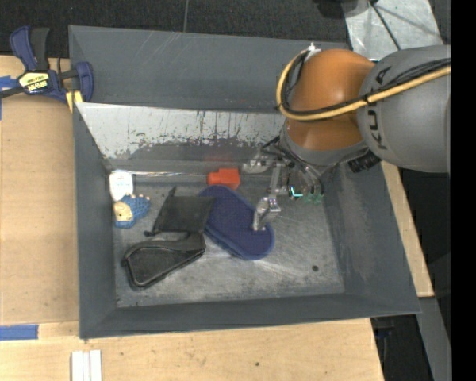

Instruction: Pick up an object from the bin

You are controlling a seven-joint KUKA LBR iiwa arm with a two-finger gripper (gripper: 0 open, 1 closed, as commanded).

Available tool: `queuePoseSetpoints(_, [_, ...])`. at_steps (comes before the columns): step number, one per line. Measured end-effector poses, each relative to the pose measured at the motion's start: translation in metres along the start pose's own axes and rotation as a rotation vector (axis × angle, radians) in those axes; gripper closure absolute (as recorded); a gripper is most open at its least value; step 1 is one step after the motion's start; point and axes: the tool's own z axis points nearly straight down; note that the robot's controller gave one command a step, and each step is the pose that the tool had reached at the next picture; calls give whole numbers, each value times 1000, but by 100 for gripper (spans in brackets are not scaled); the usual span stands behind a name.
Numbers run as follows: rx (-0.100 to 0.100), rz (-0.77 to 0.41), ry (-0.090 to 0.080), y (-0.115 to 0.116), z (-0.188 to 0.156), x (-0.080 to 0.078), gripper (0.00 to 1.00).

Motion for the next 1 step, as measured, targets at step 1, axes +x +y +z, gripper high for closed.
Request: queuePoseSetpoints(1, [-1,124,-29,10,36,-9,0])
